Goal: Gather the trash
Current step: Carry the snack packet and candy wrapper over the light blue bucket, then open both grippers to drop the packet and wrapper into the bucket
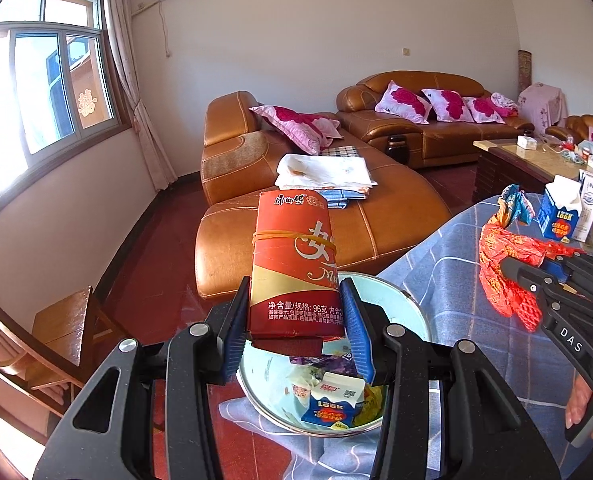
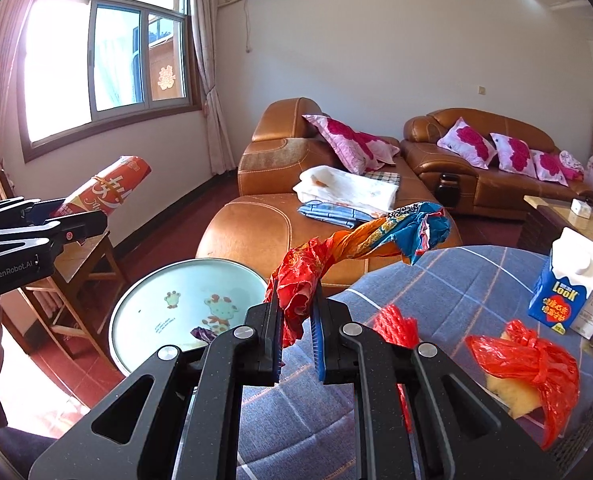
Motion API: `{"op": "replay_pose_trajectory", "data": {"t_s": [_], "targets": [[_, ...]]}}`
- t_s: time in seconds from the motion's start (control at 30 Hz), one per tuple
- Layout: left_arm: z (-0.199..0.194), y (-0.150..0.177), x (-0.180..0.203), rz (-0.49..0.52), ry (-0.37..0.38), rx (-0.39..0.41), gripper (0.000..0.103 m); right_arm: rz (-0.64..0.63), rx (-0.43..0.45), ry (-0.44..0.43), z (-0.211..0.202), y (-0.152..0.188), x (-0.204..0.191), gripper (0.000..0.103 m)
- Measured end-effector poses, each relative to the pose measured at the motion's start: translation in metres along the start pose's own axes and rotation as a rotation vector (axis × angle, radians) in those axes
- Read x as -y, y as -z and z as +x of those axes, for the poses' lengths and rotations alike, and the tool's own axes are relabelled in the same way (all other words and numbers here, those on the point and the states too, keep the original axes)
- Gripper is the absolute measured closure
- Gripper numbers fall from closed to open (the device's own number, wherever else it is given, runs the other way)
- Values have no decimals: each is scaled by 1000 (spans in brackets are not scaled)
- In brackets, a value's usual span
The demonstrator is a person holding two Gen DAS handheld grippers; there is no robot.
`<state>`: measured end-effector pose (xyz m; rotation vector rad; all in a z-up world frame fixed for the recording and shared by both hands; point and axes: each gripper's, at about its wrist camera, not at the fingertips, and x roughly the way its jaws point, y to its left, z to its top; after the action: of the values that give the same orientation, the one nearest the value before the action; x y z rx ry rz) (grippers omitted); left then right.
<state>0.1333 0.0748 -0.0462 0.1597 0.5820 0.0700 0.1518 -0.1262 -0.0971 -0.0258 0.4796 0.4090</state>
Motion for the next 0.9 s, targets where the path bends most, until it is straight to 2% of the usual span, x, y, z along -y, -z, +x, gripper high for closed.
{"op": "replay_pose_trajectory", "data": {"t_s": [0.5, 0.9], "targets": [[20, 1, -16, 24, -107, -39, 59, -55, -20, -78, 23, -5, -24, 90], [31, 5, -24, 13, -127, -68, 59, -112, -48, -135, 44, -3, -43, 90]]}}
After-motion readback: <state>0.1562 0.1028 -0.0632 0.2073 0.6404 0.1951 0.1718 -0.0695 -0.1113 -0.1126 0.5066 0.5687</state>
